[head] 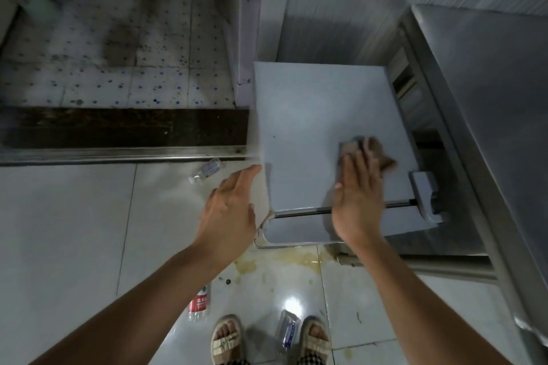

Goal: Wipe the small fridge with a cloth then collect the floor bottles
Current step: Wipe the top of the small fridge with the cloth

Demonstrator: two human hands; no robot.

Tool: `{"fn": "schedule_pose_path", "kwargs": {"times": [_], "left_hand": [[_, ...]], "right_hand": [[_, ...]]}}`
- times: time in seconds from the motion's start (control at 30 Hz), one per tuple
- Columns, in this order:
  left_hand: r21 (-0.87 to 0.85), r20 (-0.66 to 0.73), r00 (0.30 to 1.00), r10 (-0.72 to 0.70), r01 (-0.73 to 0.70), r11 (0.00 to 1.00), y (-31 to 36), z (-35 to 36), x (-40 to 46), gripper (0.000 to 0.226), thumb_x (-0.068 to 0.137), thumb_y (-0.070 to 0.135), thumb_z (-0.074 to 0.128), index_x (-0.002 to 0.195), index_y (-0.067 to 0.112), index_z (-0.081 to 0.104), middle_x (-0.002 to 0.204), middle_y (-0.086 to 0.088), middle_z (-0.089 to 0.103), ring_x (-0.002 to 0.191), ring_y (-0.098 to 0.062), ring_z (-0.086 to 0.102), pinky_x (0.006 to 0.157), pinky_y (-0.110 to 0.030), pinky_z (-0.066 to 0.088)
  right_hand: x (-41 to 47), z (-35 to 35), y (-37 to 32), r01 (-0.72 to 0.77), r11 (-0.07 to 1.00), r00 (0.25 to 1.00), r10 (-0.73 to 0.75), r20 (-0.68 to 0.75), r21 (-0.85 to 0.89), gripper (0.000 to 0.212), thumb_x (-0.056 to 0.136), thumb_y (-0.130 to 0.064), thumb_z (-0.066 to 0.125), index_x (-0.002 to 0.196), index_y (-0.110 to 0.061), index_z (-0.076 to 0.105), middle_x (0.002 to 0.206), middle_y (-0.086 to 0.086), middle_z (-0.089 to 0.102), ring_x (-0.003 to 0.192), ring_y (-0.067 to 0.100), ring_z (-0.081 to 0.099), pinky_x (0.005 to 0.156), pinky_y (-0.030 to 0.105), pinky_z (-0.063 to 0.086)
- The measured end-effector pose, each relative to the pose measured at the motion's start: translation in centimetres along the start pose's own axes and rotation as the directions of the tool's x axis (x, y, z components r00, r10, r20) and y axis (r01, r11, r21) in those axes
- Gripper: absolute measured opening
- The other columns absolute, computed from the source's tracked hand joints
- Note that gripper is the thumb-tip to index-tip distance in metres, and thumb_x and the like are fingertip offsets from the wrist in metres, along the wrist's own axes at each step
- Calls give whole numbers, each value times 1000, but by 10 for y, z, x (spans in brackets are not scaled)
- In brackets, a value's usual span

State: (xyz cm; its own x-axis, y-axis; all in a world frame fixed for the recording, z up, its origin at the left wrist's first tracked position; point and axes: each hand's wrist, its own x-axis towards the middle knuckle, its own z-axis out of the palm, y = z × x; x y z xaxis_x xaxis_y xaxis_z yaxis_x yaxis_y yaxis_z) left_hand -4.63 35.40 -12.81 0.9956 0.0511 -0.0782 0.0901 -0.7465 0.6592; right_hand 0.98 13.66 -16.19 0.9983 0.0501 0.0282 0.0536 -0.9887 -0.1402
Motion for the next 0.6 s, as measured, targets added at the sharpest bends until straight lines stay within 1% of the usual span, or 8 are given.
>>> {"fn": "schedule_pose_path", "kwargs": {"times": [0.07, 0.13, 0.2, 0.3, 0.37, 0.43, 0.53, 0.6], "left_hand": [[10, -18, 1000, -5, 5, 1000, -4, -4, -5, 67, 82, -1, 55, 142, 21, 33, 138, -3, 47, 122, -23, 49, 101, -37, 41], [18, -28, 1000, -11, 12, 1000, -7, -5, -10, 68, 81, -3, 54, 142, 19, 34, 138, -5, 47, 123, -23, 48, 100, -37, 41], [17, -25, 999, -29, 29, 999, -7, -3, -15, 69, 80, -5, 53, 142, 18, 32, 139, -4, 44, 123, -22, 48, 101, -36, 40], [7, -33, 998, -47, 47, 999, -1, 3, -25, 70, 80, -5, 54, 143, 17, 32, 139, -5, 42, 121, -23, 49, 98, -36, 44], [-16, -61, 996, -62, 61, 998, 7, 9, -32, 70, 79, -4, 56, 142, 16, 34, 139, -7, 42, 118, -26, 51, 94, -42, 48], [-16, -115, 991, -68, 67, 998, 13, 14, -39, 71, 76, -11, 54, 139, 14, 36, 137, -10, 43, 114, -28, 53, 87, -44, 52], [9, -205, 973, -103, 107, 994, 19, 22, -51, 71, 75, -17, 52, 138, 12, 36, 138, -10, 41, 111, -25, 53, 85, -38, 51], [17, -255, 957, -138, 147, 989, 24, 28, -61, 70, 77, -17, 50, 138, 12, 34, 139, -10, 38, 112, -22, 51, 86, -29, 47]], "right_hand": [[-9, 4, -39, 132, 990, 991, -133, 17, 48, 52, 98, -25, 26, 147, -7, 28, 156, 12, 22, 146, 32, 10, 117, 50, 16], [-7, 5, -58, 183, 978, 982, -187, 39, 100, 53, 97, -23, 33, 148, -12, 29, 157, 7, 21, 146, 30, 10, 117, 50, 17], [3, 4, -65, 237, 963, 966, -247, 73, 126, 53, 97, -24, 34, 149, -18, 25, 158, 2, 16, 147, 25, 5, 117, 48, 14], [18, 0, -69, 354, 915, 917, -381, 121, 195, 52, 99, -23, 36, 150, -21, 24, 159, -3, 12, 147, 24, 0, 119, 45, 8], [16, -1, -70, 409, 880, 884, -448, 135, 241, 52, 98, -22, 38, 149, -21, 26, 159, -3, 15, 147, 24, 1, 119, 45, 8], [-1, 0, -68, 471, 844, 850, -512, 125, 258, 54, 94, -20, 45, 147, -20, 33, 157, -2, 23, 147, 24, 7, 118, 47, 14], [-48, 3, -69, 553, 797, 811, -582, 62, 242, 55, 84, -16, 58, 139, -15, 47, 150, 1, 38, 144, 29, 21, 115, 51, 23], [-72, 7, -70, 570, 785, 804, -593, 30, 243, 55, 85, -13, 51, 140, -13, 45, 148, 4, 40, 143, 30, 23, 114, 52, 23]]}}
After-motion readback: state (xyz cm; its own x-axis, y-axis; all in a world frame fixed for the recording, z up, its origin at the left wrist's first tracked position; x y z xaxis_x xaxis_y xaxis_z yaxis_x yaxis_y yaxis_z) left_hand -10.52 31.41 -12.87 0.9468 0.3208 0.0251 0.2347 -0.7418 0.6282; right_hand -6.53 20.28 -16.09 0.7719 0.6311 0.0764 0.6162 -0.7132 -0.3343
